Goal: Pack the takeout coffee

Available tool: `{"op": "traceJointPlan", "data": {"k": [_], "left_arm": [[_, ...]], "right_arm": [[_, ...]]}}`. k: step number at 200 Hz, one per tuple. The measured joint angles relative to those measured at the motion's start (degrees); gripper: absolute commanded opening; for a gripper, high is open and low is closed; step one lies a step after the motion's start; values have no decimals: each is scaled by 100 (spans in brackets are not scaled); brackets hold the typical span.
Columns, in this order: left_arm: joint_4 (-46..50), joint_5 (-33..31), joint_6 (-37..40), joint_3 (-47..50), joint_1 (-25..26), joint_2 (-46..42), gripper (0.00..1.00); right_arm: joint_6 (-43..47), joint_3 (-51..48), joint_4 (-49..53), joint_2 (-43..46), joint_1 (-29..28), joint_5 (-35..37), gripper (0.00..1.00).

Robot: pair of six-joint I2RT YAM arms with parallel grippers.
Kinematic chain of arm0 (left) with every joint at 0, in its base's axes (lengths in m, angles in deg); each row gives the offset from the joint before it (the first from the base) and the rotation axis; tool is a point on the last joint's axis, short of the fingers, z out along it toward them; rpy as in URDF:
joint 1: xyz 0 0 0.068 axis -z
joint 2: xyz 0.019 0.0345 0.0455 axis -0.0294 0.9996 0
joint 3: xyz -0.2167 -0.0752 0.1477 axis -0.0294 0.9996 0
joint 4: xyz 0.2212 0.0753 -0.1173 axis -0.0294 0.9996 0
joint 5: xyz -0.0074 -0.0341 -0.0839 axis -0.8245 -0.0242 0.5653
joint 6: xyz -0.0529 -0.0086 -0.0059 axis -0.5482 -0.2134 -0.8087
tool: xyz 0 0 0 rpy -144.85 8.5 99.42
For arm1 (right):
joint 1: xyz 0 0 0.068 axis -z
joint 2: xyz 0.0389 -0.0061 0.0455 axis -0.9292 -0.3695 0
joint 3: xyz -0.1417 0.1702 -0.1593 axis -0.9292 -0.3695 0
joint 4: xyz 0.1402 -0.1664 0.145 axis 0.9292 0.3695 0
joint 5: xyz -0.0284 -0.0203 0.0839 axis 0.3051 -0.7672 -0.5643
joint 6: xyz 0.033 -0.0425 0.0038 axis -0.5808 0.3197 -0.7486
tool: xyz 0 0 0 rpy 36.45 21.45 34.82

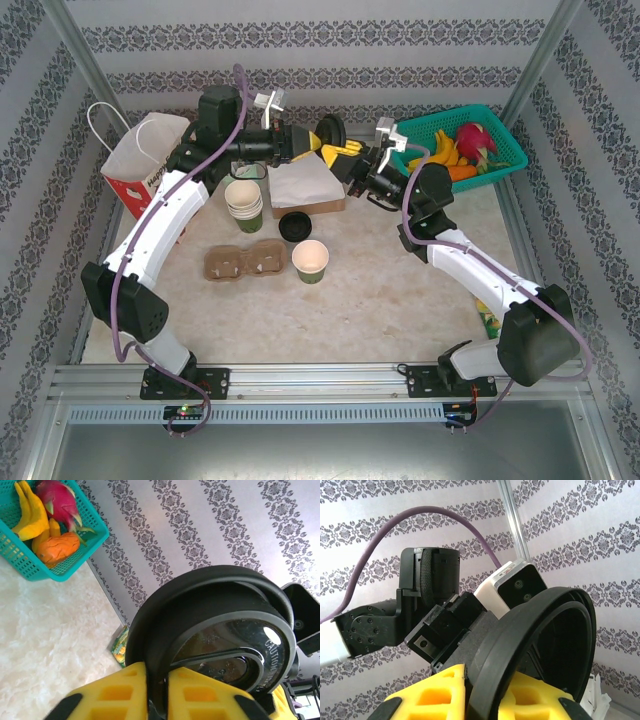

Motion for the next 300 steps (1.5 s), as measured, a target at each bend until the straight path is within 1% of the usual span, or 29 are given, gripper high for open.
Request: {"op": "traceJointPlan", "data": {"k": [11,67,101,124,154,184,197,204,207,209,212,233,261,282,300], "left_arm": [[120,-42,68,-57,0,13,0],[706,-273,334,-323,0,157,0],[831,-367,457,-334,0,264,0],[909,-501,560,-334,7,293,0],[1036,-942,752,-345,15,297,0],[1200,-1364,907,-345,17,323,0],[1257,-1530,949,-345,17,356,0],[1294,-1615,973,-345,17,378,0],[1307,-1646,977,-345,17,385,0],[1325,-1672,990,-343,17,393,0],[1342,-1698,999,-343,17,402,0],[1456,-1969,1067,-343,17,490,0],[1672,-2326,1165,-341,17,614,0],[1810,-2592,1211,-273,17,667,0],[1947,-2815,1255,-170,17,669,0]], "right_arm": [[50,4,79,0,0,-2,0],[282,118,597,0,0,24,0],[372,118,914,0,-2,155,10],[385,118,1091,0,-17,286,25],[245,103,1285,0,-26,444,47],[-68,44,1434,2,109,634,61],[-216,-13,1462,22,208,732,68],[-271,-63,1497,52,254,785,77],[-286,-87,1519,70,271,813,86],[-343,-107,1532,81,284,831,94],[-323,-127,1545,98,293,868,97],[-426,-269,1746,260,354,1119,98],[-533,-431,2216,568,356,1670,98],[-573,-435,2983,800,356,2212,98],[-619,-295,3960,896,354,2649,98]]}}
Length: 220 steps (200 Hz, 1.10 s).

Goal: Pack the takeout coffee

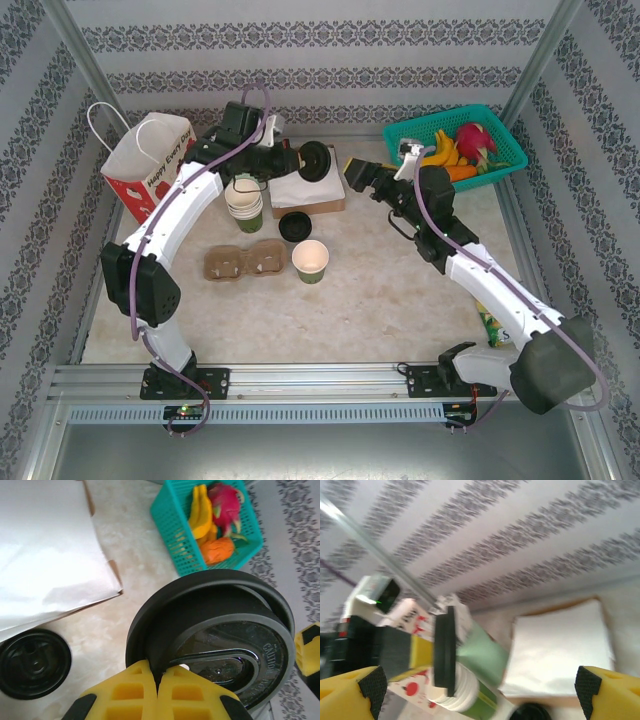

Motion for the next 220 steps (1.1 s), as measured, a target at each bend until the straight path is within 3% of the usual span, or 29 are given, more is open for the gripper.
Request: {"op": "traceJointPlan", "data": {"k": [41,80,139,220], "left_arm": [[330,-205,118,227,2,0,0],[859,-136,367,280,96,0,0],[1738,-129,662,608,282,-160,0],[2129,-201,437,1281,651,-485,0]], "right_arm": [[-179,221,1812,90,-7,566,98],[-549,227,2677,96,-94,426,98],[-1250,37,2669,-79,-162,-654,98],[-1845,-708,1539,-306,-433,-1679,98]]}}
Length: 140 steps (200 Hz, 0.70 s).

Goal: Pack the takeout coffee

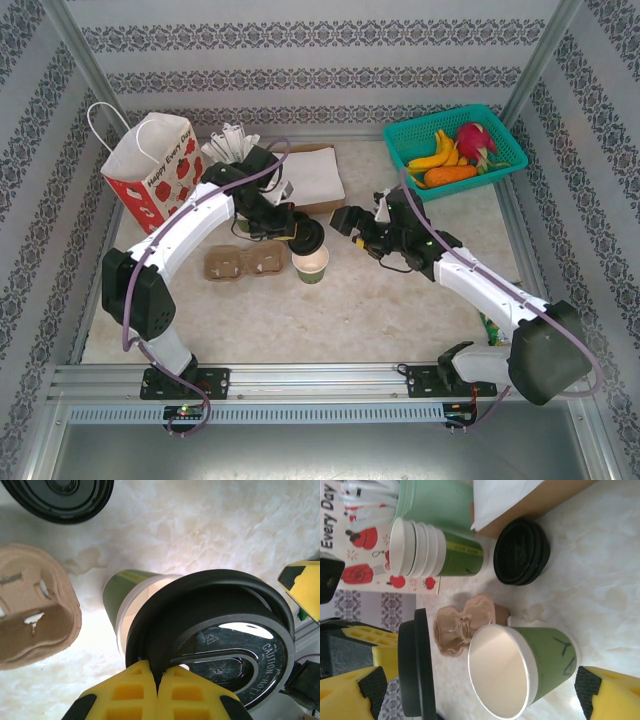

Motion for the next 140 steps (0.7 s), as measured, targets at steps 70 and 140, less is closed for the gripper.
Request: {"op": "traceJointPlan", "data": {"k": [70,140], "left_arm": [[55,-466,-273,127,254,-33,0],[52,-702,-466,221,466,-31,0]], "right_arm": [[-98,-455,-868,-153,-262,-280,98],[11,-455,-1104,-529,-450,-527,98]]}}
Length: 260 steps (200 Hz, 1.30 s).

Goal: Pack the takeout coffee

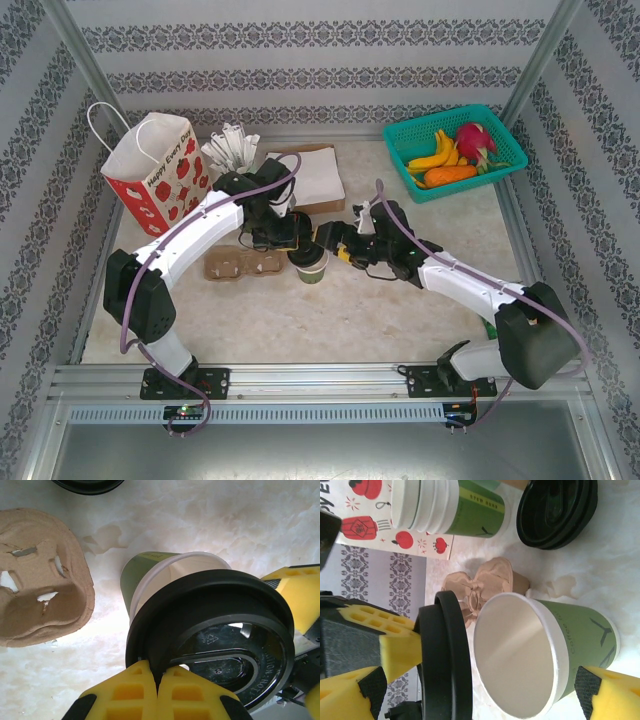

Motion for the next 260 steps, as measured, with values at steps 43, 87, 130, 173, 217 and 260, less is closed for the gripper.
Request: {"op": "traceJointPlan", "data": {"k": [43,87,130,173,217,260], "left_arm": [[-33,-4,-105,164,20,9,0],[-195,9,-197,369,79,63,0],[-509,9,-273,470,79,61,0],[-632,7,-337,514,79,61,0],[-697,7,-354,546,79,85,0],[-804,13,-356,656,79,127,0]], "right_arm": [[2,0,-2,-28,-72,0,98],[7,0,-2,-72,-105,0,98],[66,0,-2,-103,-149,2,98],[111,0,-4,-177,-186,2,98],[133,2,0,-304,-186,0,98],[149,7,-2,-332,-240,-15,98]]}}
